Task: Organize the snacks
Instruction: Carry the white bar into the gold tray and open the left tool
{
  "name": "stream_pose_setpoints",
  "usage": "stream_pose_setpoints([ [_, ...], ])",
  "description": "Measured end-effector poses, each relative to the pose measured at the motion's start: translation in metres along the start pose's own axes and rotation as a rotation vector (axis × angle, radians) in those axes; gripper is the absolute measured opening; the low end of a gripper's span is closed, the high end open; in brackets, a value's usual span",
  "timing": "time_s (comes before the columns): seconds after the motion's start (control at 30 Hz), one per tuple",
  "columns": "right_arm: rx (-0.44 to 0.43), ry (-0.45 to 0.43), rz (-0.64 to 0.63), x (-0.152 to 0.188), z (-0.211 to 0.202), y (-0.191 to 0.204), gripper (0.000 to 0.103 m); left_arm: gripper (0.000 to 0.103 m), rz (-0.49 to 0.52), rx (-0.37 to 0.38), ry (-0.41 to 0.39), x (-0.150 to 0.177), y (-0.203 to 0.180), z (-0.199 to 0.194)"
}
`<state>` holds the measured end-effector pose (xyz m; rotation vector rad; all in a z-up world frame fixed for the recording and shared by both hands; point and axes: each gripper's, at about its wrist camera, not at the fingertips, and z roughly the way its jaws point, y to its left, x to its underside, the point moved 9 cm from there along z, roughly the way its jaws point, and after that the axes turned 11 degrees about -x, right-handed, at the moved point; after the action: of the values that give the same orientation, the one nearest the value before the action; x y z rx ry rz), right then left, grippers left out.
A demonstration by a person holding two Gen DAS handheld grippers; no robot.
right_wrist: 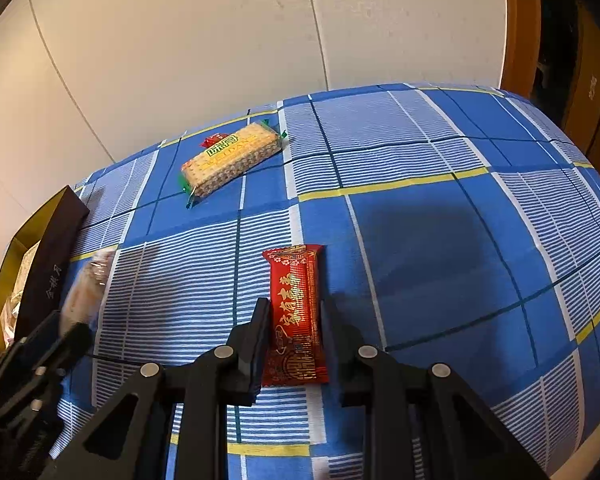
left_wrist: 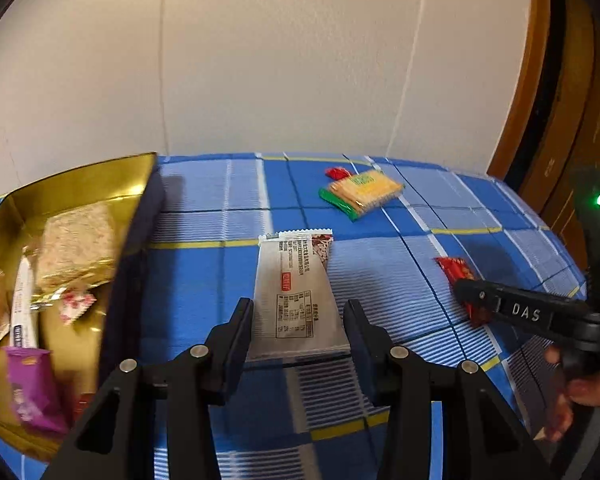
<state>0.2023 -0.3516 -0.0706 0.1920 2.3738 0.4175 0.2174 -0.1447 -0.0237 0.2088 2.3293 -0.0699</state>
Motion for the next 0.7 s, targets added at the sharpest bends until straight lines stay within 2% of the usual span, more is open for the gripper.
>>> stream_pose_setpoints([
  [0.3, -0.001, -0.003, 0.006, -0.001, 0.001, 0.002, 0.025, 0.046, -0.125, -0.021, -0.049, -0.022, 0.072, -0.022],
  [0.53, 0.003, -0.005, 0.011, -0.001, 0.001, 0.003, 0.025, 0.046, -0.23, -0.089, -0.058, -0.029, 0.144, -0.023],
  [0.7, 0.0, -0.007, 0.007, -0.001, 0.001, 0.005, 0.025, 0.046, -0.359, -0.13, -0.046, -0.032, 0.197, -0.018],
])
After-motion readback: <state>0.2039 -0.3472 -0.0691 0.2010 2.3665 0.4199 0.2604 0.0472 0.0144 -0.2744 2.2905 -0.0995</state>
